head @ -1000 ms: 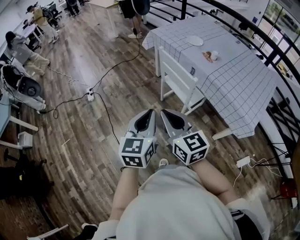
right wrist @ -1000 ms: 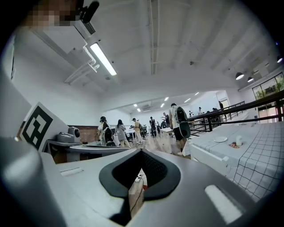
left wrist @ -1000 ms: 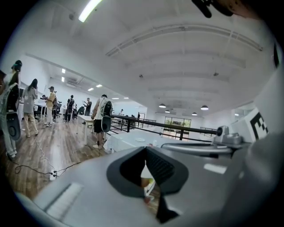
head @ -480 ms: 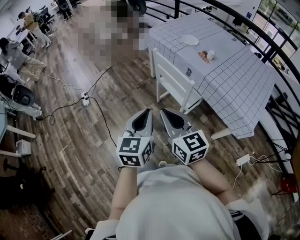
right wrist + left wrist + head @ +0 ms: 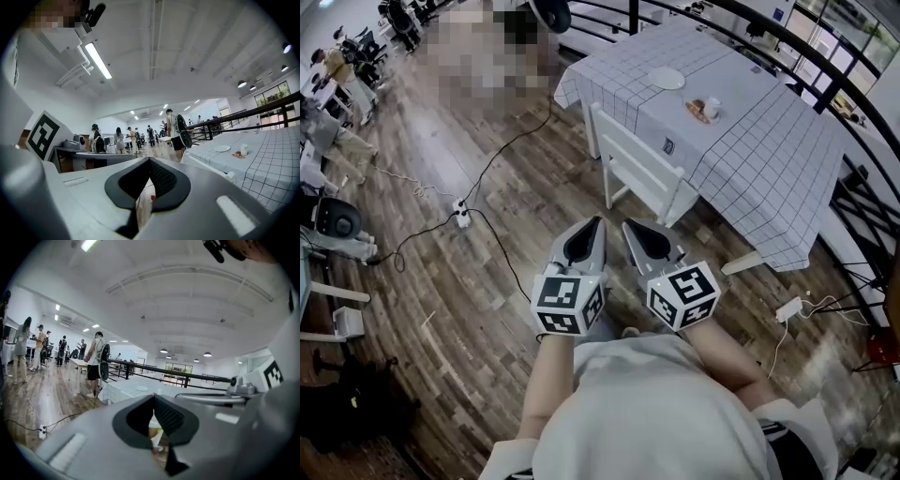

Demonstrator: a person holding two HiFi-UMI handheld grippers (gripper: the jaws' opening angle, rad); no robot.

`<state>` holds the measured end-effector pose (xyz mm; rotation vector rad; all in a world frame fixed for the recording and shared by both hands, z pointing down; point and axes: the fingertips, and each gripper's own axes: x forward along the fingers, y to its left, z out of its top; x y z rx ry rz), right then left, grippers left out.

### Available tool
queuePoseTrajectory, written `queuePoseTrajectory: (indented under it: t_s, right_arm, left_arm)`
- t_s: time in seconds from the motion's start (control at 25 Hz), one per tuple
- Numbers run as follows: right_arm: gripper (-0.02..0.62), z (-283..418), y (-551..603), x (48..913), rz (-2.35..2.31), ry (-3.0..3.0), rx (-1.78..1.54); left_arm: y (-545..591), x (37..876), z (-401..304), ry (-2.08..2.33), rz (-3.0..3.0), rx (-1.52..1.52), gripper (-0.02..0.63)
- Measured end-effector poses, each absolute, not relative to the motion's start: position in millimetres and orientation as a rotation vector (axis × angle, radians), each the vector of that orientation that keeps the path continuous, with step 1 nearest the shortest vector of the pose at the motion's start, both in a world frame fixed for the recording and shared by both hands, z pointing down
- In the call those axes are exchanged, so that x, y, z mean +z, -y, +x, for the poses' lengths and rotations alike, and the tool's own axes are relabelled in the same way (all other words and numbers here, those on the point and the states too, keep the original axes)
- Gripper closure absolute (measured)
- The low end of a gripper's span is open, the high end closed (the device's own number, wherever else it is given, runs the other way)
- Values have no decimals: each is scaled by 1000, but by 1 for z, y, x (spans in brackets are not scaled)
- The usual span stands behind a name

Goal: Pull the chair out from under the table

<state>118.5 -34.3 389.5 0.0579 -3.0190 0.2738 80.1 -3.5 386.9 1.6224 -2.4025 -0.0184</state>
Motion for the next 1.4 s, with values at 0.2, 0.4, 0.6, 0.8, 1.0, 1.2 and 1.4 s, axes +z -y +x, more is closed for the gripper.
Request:
queuePoseTrajectory:
  t_s: [0.2, 0.4, 0.6, 0.8, 1.0, 1.2, 1.4]
  right_arm:
    - [598, 87, 58, 388, 179, 3037, 281]
    - [598, 52, 76, 387, 289, 3035, 264]
    - [597, 15, 97, 386, 386, 3024, 265]
    - [598, -22, 110, 382, 462, 3011, 255]
    - [597, -53, 126, 378, 574, 3002, 268]
    - [598, -79, 140, 378, 688, 2989, 270]
    - [597, -103, 152, 379, 799, 2964, 272]
  left_arm:
    - [27, 387, 43, 2348, 1708, -11, 595]
    - [49, 388, 5, 2284, 1791, -3, 595]
    - [72, 385, -34, 2231, 1872, 7, 595]
    - [91, 381, -72, 2175, 1934, 21, 595]
    - [109, 377, -104, 2102, 2009, 37, 595]
    - [126, 376, -132, 2031, 2080, 37, 595]
    - [142, 382, -156, 1951, 2145, 48, 595]
